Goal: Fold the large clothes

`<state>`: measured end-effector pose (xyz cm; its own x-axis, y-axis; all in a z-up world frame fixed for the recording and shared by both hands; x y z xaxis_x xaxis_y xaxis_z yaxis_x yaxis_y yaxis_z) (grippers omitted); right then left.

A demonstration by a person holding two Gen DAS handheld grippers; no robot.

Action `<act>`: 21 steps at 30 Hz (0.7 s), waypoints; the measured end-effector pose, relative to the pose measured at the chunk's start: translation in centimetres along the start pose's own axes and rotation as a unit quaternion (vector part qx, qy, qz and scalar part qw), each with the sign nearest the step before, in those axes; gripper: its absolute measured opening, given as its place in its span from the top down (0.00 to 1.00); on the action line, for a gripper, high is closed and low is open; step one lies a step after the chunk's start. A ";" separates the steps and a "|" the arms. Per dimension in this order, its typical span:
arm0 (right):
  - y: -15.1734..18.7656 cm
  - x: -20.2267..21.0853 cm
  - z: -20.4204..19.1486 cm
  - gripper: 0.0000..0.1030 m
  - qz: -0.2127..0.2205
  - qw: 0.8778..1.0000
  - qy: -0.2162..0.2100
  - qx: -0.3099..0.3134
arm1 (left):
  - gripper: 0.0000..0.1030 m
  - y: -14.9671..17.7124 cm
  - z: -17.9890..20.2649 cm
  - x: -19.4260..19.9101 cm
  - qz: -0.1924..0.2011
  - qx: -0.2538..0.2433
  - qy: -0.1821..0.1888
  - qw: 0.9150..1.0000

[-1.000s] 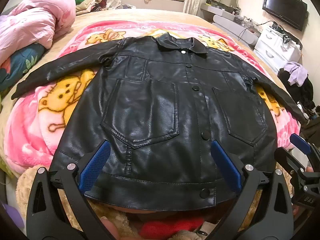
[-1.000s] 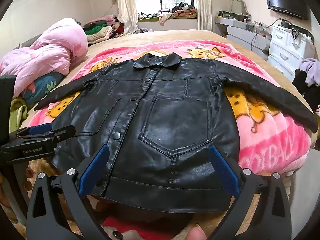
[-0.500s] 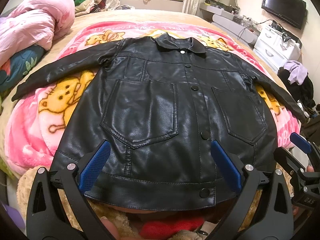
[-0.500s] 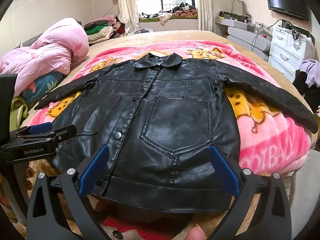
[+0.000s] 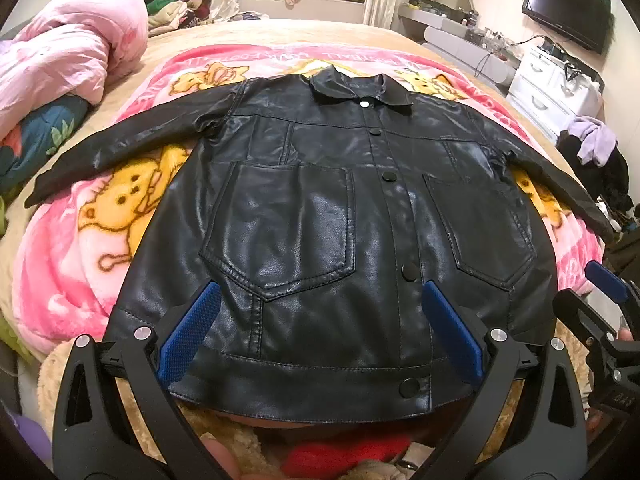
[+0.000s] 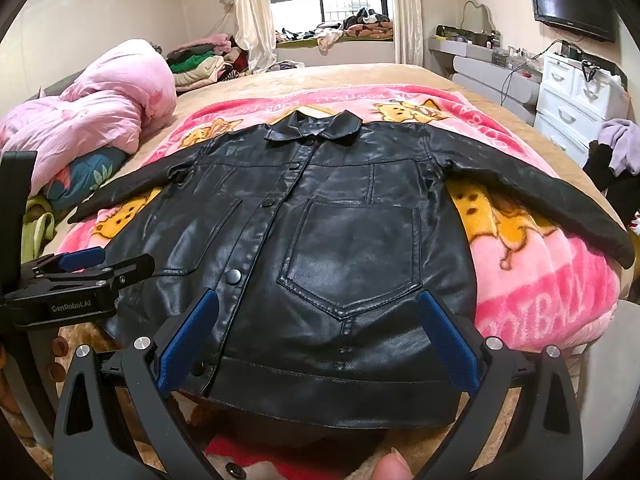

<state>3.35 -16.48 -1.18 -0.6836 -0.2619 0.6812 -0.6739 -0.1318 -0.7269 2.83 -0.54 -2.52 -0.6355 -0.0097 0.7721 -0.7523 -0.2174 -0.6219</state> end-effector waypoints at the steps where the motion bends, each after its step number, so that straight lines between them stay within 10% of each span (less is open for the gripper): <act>1: -0.1 0.0 0.0 0.04 0.000 1.000 0.000 0.000 | 0.09 0.0 0.0 0.0 0.000 0.000 0.000 1.000; 21: -0.5 -0.2 0.9 0.04 0.002 1.000 0.002 -0.012 | 0.09 -1.2 0.1 -0.3 -0.006 -0.004 0.001 1.000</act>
<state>4.10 -17.19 -1.03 -0.6881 -0.2580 0.6782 -0.6773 -0.1070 -0.7279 3.94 -0.37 -2.03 -0.6265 -0.0060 0.7794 -0.7612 -0.2103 -0.6135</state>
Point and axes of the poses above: each gripper's, at about its wrist camera, not at the fingertips, and x roughly against the way its jaws point, z to its right, y to its underside, the point moved 4 cm from there along -x, roughly the way its jaws point, and after that the axes turned 2 degrees about x, right-handed, at the moved point
